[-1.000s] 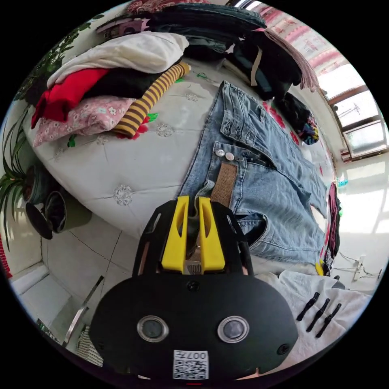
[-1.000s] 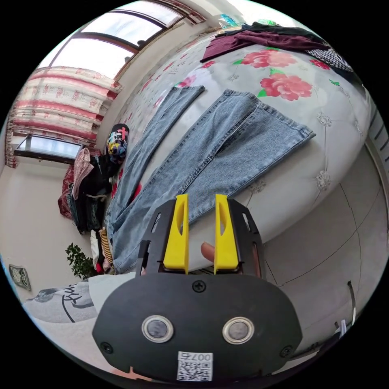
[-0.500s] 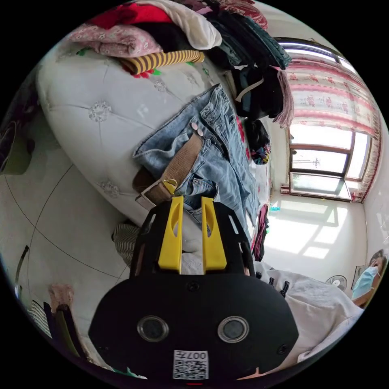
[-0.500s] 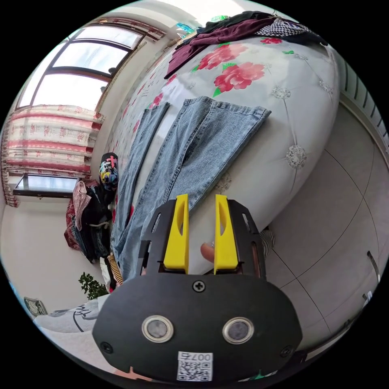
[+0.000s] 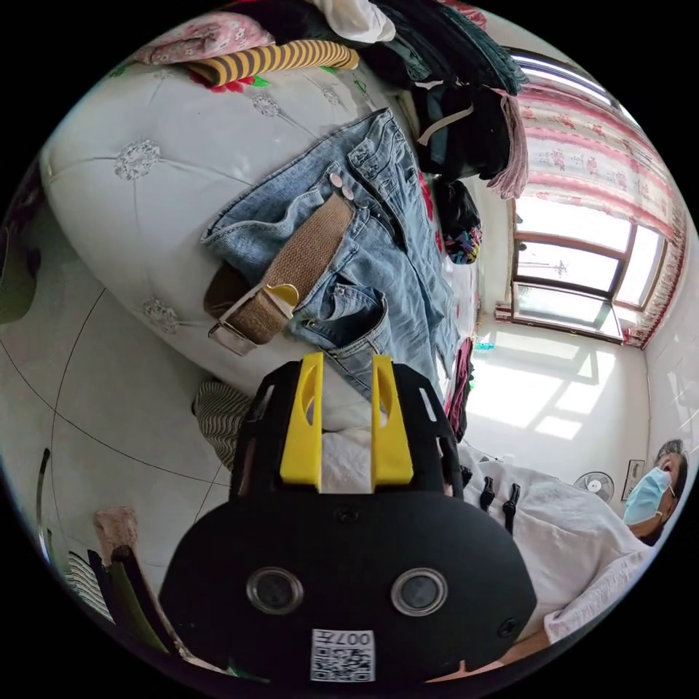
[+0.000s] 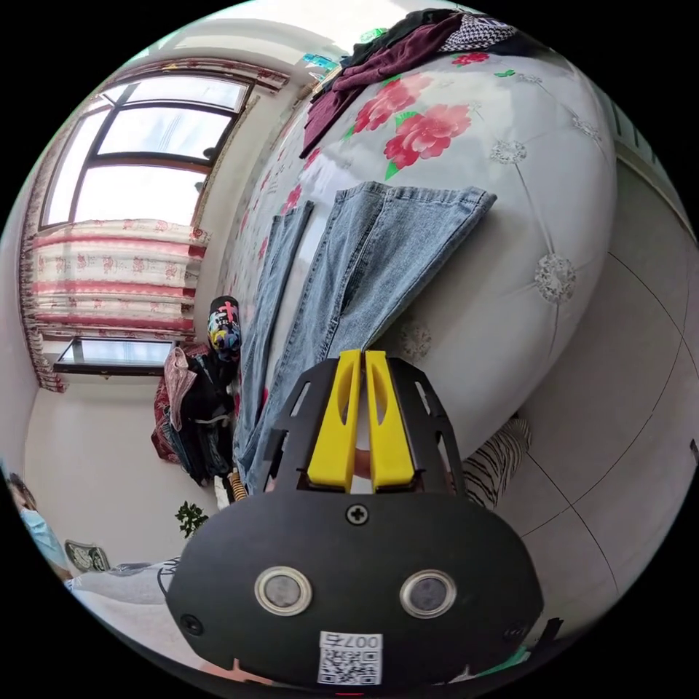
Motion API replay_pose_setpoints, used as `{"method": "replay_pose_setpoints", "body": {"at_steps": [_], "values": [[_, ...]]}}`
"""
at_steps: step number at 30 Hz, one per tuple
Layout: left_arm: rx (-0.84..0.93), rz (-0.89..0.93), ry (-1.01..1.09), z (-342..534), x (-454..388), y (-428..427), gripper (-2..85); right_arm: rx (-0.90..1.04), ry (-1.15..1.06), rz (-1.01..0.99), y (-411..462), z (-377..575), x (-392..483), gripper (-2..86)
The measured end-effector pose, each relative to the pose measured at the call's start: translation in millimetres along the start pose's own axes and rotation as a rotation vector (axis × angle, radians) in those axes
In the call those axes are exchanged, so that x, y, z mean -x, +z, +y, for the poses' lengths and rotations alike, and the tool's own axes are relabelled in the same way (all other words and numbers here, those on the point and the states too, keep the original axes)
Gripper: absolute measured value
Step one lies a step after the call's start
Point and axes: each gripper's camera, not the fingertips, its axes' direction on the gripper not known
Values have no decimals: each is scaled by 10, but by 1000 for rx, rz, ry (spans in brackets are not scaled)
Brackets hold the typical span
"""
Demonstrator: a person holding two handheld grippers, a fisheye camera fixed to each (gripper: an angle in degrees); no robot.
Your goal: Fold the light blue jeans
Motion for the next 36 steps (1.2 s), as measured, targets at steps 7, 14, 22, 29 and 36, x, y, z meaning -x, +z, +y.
{"method": "replay_pose_setpoints", "body": {"at_steps": [7,14,22,29,36], "values": [[-93,39,-102,-61,123,83,94,-10,60,-49,27,-50,-133,7],[-248,272,27,87,-24,-20,-6,-81,-101,-266,-201,-70,374,-3],[-385,449,397,118,-748,-349,-10,-162,-386,-410,-604,1,1277,-3],[-377,431,396,146,-845,-93,-10,-158,-367,-312,-363,211,1354,-3],[-371,359,404,-382,-1328,433,-8,-111,-518,-167,226,-127,2141,0]]}}
